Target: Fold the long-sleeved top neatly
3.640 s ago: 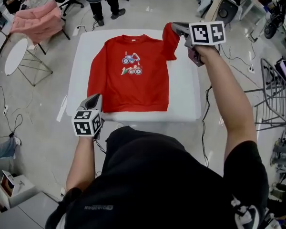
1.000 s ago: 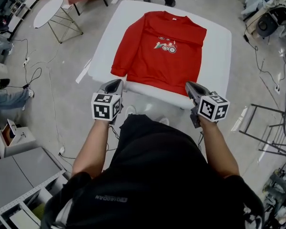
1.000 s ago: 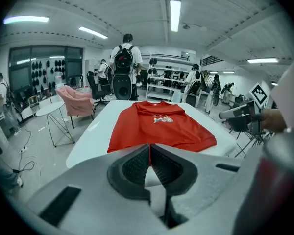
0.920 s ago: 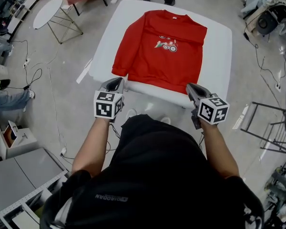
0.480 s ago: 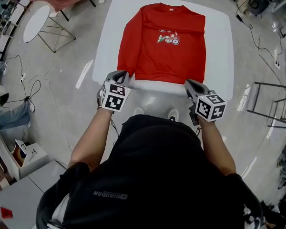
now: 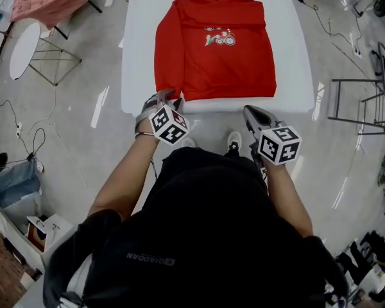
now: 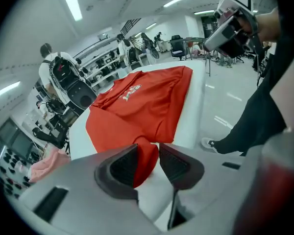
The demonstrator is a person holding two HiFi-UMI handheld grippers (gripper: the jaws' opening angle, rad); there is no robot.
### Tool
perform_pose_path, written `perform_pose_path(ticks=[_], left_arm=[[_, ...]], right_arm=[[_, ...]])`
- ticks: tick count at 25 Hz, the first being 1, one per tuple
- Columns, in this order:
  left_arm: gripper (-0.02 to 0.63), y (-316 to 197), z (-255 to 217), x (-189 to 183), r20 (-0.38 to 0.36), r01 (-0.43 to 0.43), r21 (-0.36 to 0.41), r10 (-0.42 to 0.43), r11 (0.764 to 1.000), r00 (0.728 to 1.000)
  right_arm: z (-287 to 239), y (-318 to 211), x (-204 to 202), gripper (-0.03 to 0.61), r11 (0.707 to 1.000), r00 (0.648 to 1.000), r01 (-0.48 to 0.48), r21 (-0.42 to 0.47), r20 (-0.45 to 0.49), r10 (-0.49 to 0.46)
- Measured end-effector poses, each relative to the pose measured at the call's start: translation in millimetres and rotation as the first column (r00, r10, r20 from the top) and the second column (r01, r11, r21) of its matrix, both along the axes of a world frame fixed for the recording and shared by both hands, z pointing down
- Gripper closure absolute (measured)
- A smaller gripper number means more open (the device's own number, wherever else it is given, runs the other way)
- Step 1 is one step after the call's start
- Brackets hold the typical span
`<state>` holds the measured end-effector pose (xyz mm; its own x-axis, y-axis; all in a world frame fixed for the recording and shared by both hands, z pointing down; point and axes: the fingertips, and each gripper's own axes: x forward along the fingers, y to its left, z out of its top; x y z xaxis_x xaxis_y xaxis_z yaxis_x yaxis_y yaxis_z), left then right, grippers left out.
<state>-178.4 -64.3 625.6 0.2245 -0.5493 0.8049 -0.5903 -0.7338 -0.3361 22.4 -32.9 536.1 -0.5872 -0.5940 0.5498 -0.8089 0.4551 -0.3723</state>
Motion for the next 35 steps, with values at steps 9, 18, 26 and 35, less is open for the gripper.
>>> perform_pose_path(ticks=[9, 18, 26, 35], left_arm=[[0.562, -7, 11, -8, -0.051, 0.037, 0.023, -0.036, 0.999, 0.998], [0.586, -21, -53, -70, -0.418, 0.244, -0.052, -0.243, 0.968, 0.875], [0.592, -64, -112, -186, -0.647, 0.49, -0.145, -0.457, 0.859, 0.61], [0.592, -135, -155, -291, -0.664, 0.604, -0.075, -0.491, 0.794, 0.564]], right_arm=[[2, 34, 9, 0.574, 0.991, 0.99, -0.135, -0.013, -0.028, 0.135], [-2, 29, -13, 0.574, 0.993, 0.992, -0.119, 0.002, -0.038, 0.119], [-19, 10, -32, 0.574, 0.995, 0.995, -0.089, 0.047, -0.033, 0.09], [-27, -4, -35, 0.574, 0.994, 0.995, -0.078, 0.072, -0.051, 0.082]])
